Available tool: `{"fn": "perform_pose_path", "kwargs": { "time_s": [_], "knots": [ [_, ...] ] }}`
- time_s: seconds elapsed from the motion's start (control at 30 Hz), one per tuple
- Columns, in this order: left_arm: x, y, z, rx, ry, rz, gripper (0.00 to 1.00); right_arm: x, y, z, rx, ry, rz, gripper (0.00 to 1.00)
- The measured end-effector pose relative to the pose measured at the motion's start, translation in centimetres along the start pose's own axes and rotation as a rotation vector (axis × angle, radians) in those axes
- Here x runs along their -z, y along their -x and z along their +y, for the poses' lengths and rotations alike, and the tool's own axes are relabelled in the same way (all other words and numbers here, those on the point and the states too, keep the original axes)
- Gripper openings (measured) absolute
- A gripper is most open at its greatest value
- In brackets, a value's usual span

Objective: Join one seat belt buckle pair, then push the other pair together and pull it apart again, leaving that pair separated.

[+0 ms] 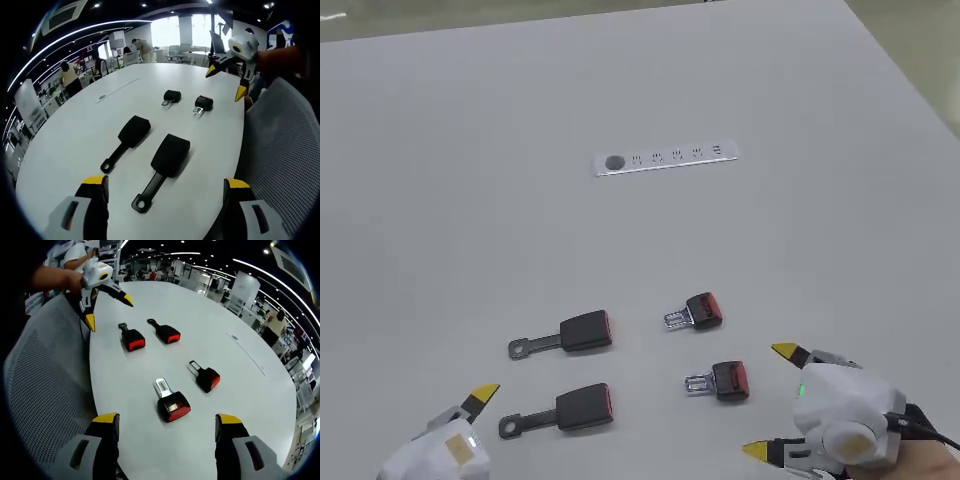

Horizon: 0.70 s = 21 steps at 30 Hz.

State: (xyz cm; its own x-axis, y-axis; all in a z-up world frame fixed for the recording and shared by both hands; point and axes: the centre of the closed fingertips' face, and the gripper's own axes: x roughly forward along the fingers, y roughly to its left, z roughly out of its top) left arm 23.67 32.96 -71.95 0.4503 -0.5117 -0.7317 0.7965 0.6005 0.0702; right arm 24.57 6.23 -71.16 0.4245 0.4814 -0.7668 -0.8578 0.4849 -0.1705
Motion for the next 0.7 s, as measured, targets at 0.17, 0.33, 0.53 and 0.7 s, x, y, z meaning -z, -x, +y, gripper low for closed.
{"fn": "perform_pose_path", "kwargs": {
  "time_s": [0.17,0.33,0.53,0.7],
  "knots": [
    [-0.7,-0.7,-0.1,0.017,-0.033,0.010,0.95,0.3,-0.5,0.1,-0.018,0.039,0.022,0.77],
    [-0.7,-1.4,0.1,0.033,-0.057,0.021,0.94,0.2,-0.9,0.0,-0.037,0.069,0.030,0.75],
    [-0.4,-2.5,0.2,0.060,-0.086,0.046,0.87,0.2,-1.6,-0.2,-0.056,0.097,0.040,0.72],
    [0.0,-3.4,0.3,0.076,-0.105,0.055,0.86,0.0,-2.1,-0.4,-0.072,0.121,0.042,0.70]
  ]
}}
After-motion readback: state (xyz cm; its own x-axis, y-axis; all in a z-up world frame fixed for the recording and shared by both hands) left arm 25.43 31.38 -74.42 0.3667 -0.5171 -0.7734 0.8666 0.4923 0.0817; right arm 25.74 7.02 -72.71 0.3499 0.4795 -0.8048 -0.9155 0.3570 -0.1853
